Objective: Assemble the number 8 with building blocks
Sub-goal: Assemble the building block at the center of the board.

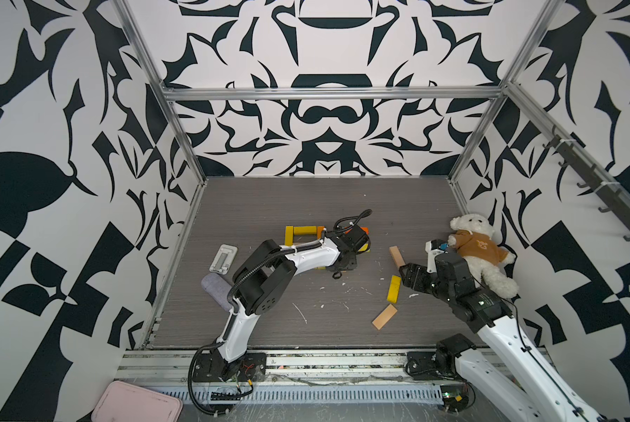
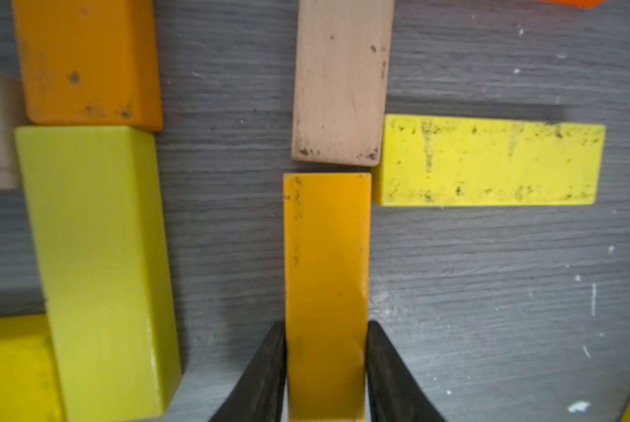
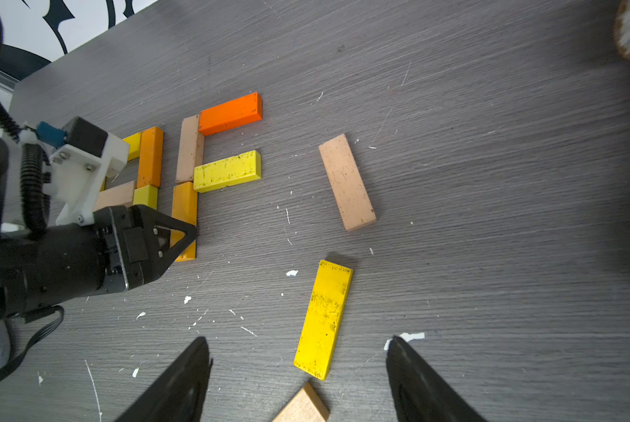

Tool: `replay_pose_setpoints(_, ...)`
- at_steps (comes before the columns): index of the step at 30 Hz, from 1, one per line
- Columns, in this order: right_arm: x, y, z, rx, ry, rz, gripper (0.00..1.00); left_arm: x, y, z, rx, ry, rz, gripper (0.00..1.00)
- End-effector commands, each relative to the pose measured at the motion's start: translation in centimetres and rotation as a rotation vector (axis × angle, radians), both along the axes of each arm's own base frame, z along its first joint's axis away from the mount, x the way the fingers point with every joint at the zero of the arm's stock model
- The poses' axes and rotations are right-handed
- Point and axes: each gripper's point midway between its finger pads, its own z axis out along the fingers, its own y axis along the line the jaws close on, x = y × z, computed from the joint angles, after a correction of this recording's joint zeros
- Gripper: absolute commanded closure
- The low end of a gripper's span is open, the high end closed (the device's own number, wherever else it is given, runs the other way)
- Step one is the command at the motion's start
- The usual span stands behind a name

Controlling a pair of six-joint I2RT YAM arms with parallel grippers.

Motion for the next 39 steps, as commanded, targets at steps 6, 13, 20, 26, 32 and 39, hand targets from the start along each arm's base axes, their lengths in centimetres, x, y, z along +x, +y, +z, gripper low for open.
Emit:
replay_pose_setpoints(6, 0.5, -0.1, 0.5, -0.005, -0.028, -0.01, 0.21, 0.6, 0.0, -0.3, 0.011, -0.001, -0.005, 0.57)
replay_pose_setpoints(13, 0.5, -0.1, 0.2, -0.014, -0.02, -0.004, 0.22, 0.4, -1.3, 1.6, -0.063, -0.009, -0.059, 0.42)
replay_pose_setpoints(20, 0.4, 0.0, 0.3, -0.005, -0.019, -0.001, 0.22, 0.6, -0.8, 2.3, -0.052, -0.002, -0.043, 0.42)
replay_pose_setpoints(26, 0.5, 0.0, 0.3, -0.009, -0.017, -0.005, 0.22, 0.6, -0.3, 1.4, -0.028, 0.011, -0.039, 0.5)
replay_pose_setpoints(32, 0.4, 0.0, 0.1, -0.007, -0.013, -0.008, 0.22, 0.7, 0.2, 0.9, 0.0, 0.009, -0.039, 0.55)
replay_pose_setpoints(39, 0.4, 0.0, 0.1, -0.004, -0.012, -0.011, 0.22, 0.9, 0.6, 0.8, 0.006, 0.007, -0.04, 0.59)
